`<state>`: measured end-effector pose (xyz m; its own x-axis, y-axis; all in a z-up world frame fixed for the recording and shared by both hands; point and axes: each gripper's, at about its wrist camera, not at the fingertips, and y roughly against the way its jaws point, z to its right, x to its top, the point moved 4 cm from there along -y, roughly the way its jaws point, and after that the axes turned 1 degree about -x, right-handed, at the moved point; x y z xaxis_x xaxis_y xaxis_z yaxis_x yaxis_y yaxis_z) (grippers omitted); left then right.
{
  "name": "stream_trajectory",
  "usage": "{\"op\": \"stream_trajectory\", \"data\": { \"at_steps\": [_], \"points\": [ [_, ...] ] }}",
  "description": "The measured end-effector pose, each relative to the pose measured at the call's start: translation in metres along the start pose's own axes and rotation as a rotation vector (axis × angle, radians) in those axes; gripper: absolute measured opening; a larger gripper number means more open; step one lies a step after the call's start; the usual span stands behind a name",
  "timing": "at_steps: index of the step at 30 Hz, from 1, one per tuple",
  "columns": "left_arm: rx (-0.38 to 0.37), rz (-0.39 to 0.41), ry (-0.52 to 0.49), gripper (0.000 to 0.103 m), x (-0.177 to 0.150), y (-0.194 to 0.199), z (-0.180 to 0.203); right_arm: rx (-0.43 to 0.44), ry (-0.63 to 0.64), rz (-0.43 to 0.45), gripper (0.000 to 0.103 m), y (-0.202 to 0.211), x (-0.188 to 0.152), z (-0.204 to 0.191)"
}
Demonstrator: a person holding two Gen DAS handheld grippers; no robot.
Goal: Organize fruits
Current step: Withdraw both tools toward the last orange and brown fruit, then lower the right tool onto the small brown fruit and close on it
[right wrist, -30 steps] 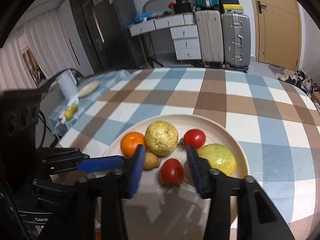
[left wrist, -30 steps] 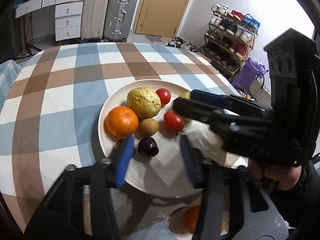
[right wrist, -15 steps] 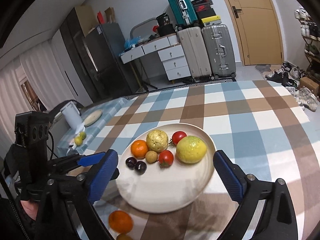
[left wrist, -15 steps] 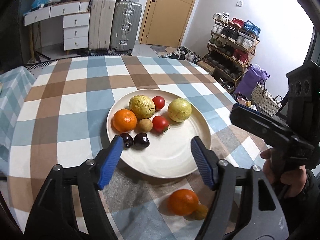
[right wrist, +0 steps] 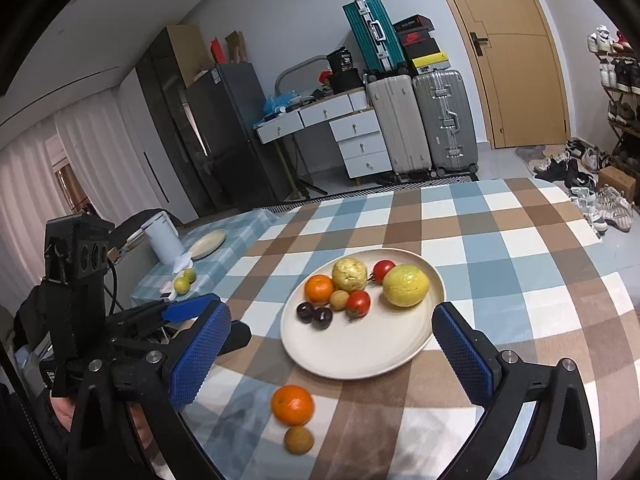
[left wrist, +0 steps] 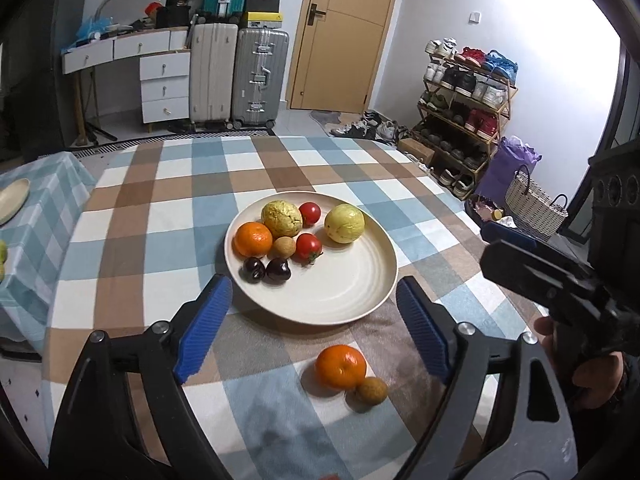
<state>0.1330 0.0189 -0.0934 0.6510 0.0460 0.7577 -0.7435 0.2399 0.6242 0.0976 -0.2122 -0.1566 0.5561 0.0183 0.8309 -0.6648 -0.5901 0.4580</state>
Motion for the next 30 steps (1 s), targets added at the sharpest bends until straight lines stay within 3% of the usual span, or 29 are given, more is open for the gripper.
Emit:
{"op": "stream_trajectory", "data": {
  "at_steps": [11,23,30],
  "points": [
    [0.046,0.017,0.039,0.101,-0.035,0.027,-0.010,0.034,0.005,-0.038,0.103,0.015,-0.038,-0.020],
    [0.044,-0.043,0.094,0.102,-0.086,0.019,-0.031,0.045,0.005,-0.196,0.103,-0.014,-0.088,-0.026],
    [0.044,-0.068,0.139,0.102,-0.093,0.008,-0.048,0.043,0.018,-0.226,0.103,-0.029,-0.098,-0.028]
  ]
}}
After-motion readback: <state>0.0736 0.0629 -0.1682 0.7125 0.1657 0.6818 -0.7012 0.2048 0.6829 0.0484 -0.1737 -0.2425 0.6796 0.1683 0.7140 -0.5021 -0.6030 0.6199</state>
